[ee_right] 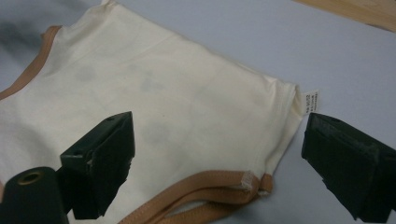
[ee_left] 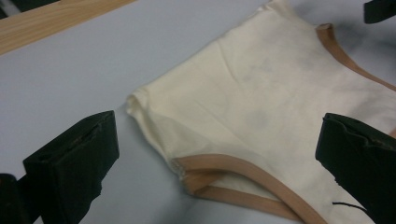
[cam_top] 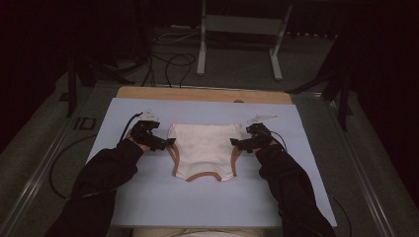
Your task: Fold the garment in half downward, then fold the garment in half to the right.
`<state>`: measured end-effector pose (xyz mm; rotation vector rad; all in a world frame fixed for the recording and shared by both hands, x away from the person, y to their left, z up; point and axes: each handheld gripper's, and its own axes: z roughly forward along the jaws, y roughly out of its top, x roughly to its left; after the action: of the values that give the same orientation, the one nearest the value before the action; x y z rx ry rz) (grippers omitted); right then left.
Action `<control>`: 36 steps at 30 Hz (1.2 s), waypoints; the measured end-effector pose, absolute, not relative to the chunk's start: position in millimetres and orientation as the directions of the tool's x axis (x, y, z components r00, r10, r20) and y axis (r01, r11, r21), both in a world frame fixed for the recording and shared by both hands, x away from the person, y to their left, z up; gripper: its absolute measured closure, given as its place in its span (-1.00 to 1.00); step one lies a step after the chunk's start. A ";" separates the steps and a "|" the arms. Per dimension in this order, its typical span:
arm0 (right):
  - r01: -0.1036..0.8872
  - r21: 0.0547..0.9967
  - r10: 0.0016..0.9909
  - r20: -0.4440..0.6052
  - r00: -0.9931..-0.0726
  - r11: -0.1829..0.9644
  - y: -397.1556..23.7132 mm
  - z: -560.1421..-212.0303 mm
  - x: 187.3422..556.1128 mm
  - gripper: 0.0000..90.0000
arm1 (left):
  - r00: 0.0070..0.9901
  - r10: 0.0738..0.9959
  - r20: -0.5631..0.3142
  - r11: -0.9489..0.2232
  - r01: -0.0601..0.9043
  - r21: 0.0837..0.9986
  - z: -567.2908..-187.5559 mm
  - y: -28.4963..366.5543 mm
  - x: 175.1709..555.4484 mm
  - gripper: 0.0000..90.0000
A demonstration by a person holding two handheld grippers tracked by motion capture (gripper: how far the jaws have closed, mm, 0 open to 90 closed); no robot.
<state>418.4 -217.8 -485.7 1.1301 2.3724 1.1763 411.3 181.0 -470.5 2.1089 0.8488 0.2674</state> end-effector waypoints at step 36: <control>0.421 0.801 0.654 0.049 -0.755 0.426 -188.4 -436.0 411.7 -0.79 | 0.847 0.531 0.007 -0.481 0.294 0.826 -443.8 182.9 338.2 -0.99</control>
<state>411.7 -188.4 -436.0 0.9336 2.4126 1.2391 338.2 182.9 -443.8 2.1044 0.6004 0.3267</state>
